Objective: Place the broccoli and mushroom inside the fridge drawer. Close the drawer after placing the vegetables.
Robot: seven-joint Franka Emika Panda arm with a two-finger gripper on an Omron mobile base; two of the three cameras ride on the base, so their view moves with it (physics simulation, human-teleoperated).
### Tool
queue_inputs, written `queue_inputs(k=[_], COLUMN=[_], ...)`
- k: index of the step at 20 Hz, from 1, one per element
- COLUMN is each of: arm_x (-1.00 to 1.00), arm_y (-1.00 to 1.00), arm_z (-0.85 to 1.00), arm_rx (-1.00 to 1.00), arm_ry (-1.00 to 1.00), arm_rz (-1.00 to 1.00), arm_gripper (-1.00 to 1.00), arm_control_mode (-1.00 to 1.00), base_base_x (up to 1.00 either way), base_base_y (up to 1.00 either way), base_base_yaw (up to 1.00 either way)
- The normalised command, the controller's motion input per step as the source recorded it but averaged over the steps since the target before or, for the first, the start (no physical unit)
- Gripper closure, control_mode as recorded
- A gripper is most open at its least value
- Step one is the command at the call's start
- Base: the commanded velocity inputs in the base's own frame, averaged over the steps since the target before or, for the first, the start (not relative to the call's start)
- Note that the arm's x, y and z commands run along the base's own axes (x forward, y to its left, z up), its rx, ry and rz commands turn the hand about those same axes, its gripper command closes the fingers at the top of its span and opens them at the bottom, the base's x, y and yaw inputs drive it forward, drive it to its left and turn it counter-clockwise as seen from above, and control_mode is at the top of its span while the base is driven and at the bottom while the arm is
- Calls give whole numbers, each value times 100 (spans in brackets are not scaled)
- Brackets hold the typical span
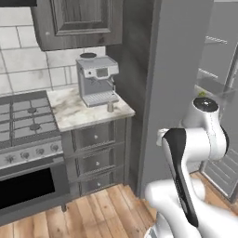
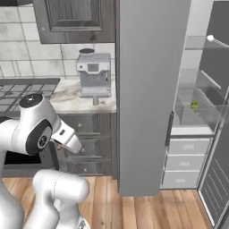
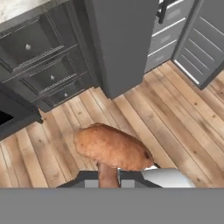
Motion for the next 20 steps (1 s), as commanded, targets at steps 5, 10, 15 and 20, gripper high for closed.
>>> queue_inputs(k=[5, 10, 15, 20], arm_x=[0, 0, 0, 0], arm_y=[0, 0, 0, 0], arm_z=[0, 0, 0, 0], arm_rx=[0, 0, 0, 0], arm_ry=[0, 0, 0, 0], arm_rz=[0, 0, 0, 0], arm_gripper=[100, 100, 100, 100], arm_control_mode=[100, 100, 100, 100], base_base_x=[6, 8, 50, 68], base_base_y=[-100, -99, -64, -29], base_base_yaw=[0, 1, 1, 0])
